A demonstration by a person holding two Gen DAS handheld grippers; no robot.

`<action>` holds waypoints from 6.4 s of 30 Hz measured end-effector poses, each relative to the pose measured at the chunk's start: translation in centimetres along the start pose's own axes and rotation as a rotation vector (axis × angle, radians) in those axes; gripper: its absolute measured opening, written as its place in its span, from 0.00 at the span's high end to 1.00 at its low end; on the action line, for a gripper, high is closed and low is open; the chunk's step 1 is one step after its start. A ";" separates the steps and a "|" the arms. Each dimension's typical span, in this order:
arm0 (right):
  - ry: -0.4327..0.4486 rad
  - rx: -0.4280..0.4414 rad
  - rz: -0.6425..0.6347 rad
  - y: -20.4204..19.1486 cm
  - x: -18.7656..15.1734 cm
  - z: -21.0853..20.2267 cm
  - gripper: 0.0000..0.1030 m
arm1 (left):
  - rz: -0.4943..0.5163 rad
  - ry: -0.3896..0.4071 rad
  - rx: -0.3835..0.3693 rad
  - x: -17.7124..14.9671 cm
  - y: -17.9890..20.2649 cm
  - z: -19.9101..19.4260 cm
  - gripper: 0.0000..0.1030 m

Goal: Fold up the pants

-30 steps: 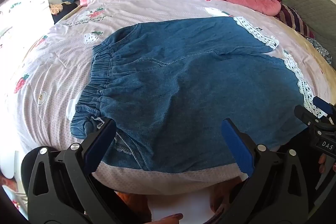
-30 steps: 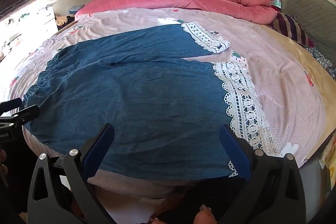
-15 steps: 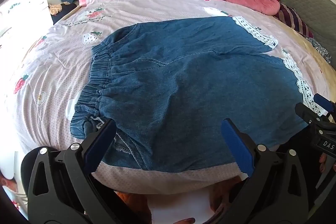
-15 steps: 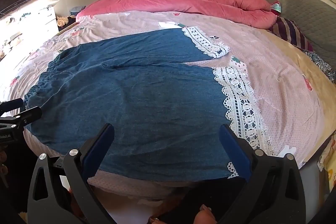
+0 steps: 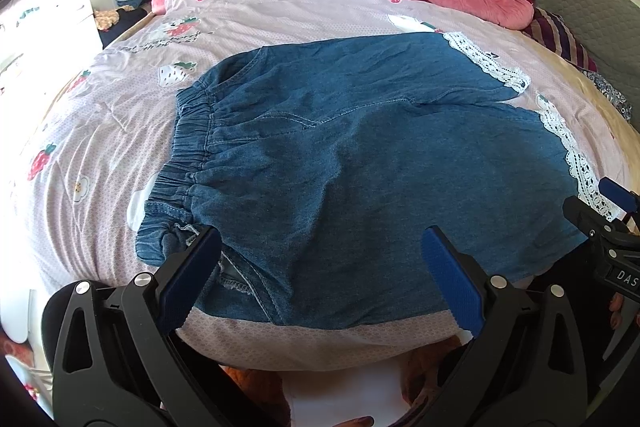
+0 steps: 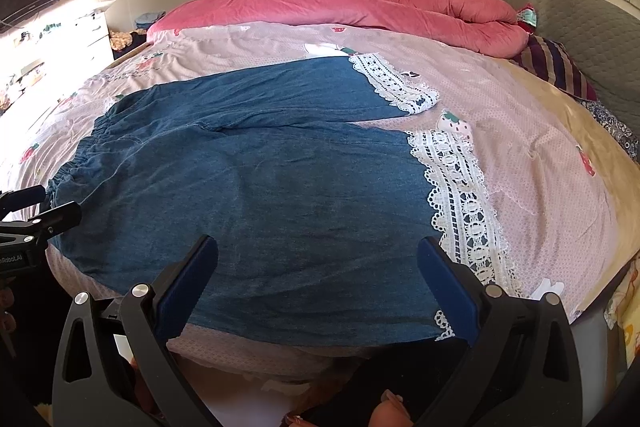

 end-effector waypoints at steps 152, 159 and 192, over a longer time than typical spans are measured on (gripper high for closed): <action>-0.428 0.671 -0.435 -16.6 -7.6 2.2 0.60 | 0.071 0.065 -0.085 -4.7 -8.6 -4.9 0.56; -0.411 0.719 -0.404 -17.0 -5.3 0.7 0.54 | 0.089 0.040 -0.059 -4.9 -8.7 -5.0 0.47; -0.200 0.446 -0.005 -3.3 5.0 2.0 0.25 | 0.184 -0.037 -0.287 -1.3 1.9 5.3 0.59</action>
Point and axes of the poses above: each gripper's, at about its wrist camera, not at the fingertips, and z roughly the way its jaws point, y to its right, x to its top, the point moved 7 cm from there along z, roughly the way its jaws point, and after that the axes turned 12 degrees about z, right-handed, at the moved point
